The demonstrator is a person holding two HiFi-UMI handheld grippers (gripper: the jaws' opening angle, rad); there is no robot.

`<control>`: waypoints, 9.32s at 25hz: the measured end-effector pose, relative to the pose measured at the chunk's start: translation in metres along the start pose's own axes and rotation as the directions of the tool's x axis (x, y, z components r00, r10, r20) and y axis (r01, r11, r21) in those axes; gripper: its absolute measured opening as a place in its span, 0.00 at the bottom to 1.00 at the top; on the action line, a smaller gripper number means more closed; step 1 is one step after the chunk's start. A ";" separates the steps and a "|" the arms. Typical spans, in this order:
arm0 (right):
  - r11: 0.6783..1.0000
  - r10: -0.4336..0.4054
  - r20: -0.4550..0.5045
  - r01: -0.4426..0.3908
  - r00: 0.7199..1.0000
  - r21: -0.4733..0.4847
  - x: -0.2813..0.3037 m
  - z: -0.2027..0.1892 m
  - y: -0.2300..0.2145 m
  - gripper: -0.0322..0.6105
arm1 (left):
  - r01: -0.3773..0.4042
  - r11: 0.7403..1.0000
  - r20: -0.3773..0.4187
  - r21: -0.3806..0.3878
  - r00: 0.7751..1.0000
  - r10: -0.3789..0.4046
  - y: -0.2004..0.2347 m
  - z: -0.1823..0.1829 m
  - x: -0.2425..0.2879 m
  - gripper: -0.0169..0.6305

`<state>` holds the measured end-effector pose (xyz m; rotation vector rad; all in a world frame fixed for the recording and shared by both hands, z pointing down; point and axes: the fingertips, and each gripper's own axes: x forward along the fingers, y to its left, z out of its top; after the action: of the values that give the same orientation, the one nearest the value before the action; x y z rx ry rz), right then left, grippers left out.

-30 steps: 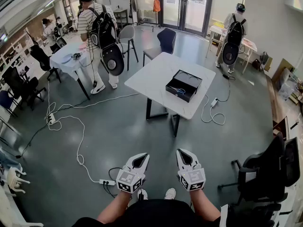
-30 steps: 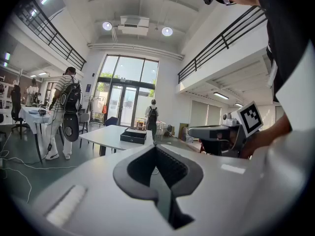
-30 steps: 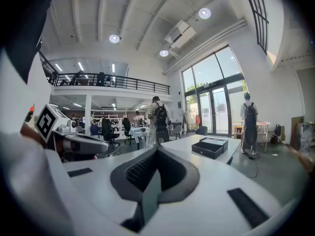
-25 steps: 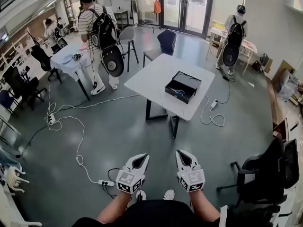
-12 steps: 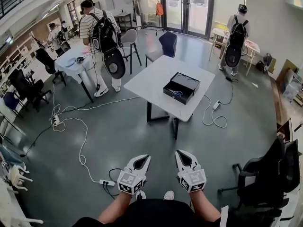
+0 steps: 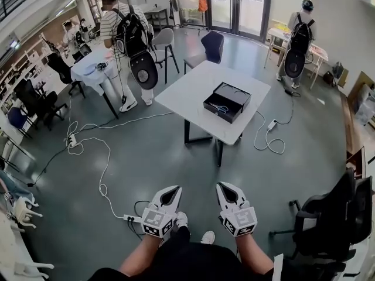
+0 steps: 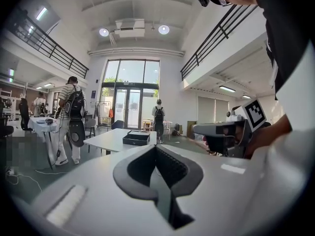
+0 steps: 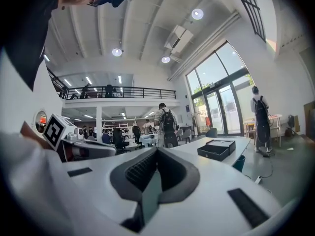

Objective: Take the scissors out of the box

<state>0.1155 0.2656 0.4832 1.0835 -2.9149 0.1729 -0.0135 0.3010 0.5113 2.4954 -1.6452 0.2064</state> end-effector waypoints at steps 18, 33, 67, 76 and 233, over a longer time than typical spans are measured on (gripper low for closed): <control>0.999 -0.040 -0.044 0.038 0.998 -0.039 0.093 -0.001 -0.034 0.06 | 0.091 0.996 0.001 -0.013 0.996 -0.091 0.064 0.009 0.070 0.04; 0.990 -0.108 -0.008 0.107 0.994 -0.089 0.188 0.020 -0.048 0.06 | 0.112 0.994 0.055 0.005 0.992 -0.112 0.162 0.034 0.112 0.04; 0.989 -0.124 -0.028 0.121 0.992 -0.088 0.256 0.023 -0.171 0.06 | 0.156 0.988 0.044 0.018 0.987 -0.157 0.179 0.055 0.254 0.04; 0.993 -0.099 -0.026 0.097 0.995 -0.071 0.275 0.029 -0.222 0.06 | 0.134 0.990 0.024 0.044 0.990 -0.135 0.179 0.068 0.304 0.04; 0.854 -0.440 -0.414 0.230 0.797 -0.466 0.428 -0.042 -0.401 0.19 | 0.353 0.935 -0.001 -0.045 0.936 -0.353 0.302 0.070 0.516 0.04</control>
<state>0.0524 -0.3089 0.5900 1.2360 -2.1145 -0.1223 -0.0874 -0.2947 0.5563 2.6927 -1.1524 0.1359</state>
